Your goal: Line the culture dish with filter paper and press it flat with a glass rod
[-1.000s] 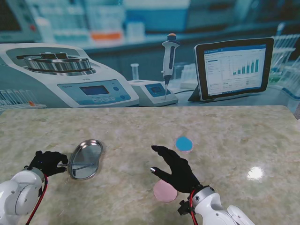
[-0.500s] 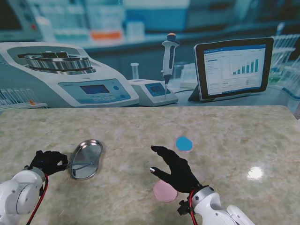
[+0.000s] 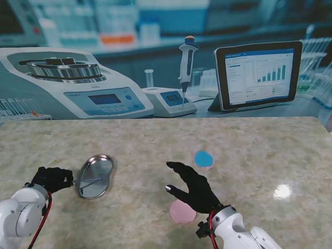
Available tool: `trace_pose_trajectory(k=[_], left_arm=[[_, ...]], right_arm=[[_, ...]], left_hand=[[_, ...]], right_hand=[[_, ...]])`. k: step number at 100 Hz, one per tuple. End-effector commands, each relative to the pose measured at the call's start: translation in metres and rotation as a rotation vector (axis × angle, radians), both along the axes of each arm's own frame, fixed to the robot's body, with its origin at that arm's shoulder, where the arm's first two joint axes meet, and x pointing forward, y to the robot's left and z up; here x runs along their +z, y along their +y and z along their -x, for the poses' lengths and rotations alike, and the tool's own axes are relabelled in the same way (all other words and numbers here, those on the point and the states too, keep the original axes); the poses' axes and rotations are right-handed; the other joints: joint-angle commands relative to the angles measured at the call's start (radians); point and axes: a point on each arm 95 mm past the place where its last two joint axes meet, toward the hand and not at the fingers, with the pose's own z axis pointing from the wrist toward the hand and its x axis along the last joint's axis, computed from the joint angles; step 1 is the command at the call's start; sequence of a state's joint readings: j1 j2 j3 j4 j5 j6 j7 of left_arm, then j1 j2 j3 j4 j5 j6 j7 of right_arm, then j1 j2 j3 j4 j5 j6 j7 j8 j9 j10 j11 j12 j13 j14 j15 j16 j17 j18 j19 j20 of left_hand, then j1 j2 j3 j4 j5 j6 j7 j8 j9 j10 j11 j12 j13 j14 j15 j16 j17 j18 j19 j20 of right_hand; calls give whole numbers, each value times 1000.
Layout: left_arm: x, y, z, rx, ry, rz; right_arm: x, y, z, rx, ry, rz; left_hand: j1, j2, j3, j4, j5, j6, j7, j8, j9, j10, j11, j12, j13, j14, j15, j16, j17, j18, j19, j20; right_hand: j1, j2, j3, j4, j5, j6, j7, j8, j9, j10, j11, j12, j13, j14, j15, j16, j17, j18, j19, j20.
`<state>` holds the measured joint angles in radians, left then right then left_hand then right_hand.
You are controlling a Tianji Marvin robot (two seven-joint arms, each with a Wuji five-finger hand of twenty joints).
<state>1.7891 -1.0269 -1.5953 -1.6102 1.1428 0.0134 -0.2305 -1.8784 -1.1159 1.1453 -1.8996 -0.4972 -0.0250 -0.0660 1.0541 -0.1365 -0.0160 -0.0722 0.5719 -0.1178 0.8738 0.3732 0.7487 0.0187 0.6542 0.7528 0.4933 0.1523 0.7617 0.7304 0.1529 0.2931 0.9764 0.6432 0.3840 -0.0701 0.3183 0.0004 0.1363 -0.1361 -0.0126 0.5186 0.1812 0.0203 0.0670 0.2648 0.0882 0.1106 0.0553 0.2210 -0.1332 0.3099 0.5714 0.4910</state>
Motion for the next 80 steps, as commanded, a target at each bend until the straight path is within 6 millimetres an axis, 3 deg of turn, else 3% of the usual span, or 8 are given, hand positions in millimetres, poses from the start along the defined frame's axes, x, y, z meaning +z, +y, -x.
trace_pose_trajectory(k=[1, 16, 43, 79, 80], left_arm=[[1, -1, 1, -7, -2, -1], [2, 0, 0, -6, -9, 3], [3, 4, 0, -16, -32, 1], [7, 9, 3, -16, -81, 26], [8, 9, 3, -16, -82, 27]], right_arm=[[-3, 2, 3, 3, 12, -1], [-3, 2, 2, 5, 12, -1], [-3, 3, 2, 7, 13, 1], [-4, 3, 2, 9, 12, 4], [-4, 3, 2, 9, 12, 4]], left_hand=[[96, 10, 9, 32, 59, -25, 43, -1, 56, -16, 69, 44, 51, 34, 87, 42, 23, 51, 87, 55], [107, -7, 14, 32, 59, -29, 74, 12, 125, -34, 197, 74, 123, 44, 233, 98, 75, 73, 205, 91], [98, -22, 16, 22, 35, -90, 210, 75, 170, -83, 341, 139, 168, 29, 388, 170, 121, 64, 306, 122], [94, -64, 52, 3, 46, -121, 264, 236, 196, -106, 378, 216, 188, 16, 423, 186, 139, 68, 323, 121], [40, -88, 149, -16, 51, -122, 241, 272, 200, -107, 367, 230, 191, 14, 420, 183, 141, 68, 320, 118]], right_hand=[[-10, -14, -5, -25, 0, -18, 2, 13, -31, -41, 2, 10, -13, -35, -15, 15, -7, -26, 2, 22], [-9, -14, -5, -25, -1, -19, 2, 17, -31, -41, 2, 9, -14, -37, -15, 15, -7, -26, 4, 22], [-9, -15, -5, -25, -1, -18, 1, 25, -31, -41, 3, 9, -14, -35, -15, 15, -6, -28, 8, 23], [-9, -15, -6, -25, -1, -18, 0, 30, -31, -41, 4, 8, -14, -36, -16, 15, -5, -28, 13, 23], [-9, -15, -6, -25, -1, -19, 0, 30, -31, -41, 4, 8, -14, -36, -16, 15, -5, -27, 13, 23]])
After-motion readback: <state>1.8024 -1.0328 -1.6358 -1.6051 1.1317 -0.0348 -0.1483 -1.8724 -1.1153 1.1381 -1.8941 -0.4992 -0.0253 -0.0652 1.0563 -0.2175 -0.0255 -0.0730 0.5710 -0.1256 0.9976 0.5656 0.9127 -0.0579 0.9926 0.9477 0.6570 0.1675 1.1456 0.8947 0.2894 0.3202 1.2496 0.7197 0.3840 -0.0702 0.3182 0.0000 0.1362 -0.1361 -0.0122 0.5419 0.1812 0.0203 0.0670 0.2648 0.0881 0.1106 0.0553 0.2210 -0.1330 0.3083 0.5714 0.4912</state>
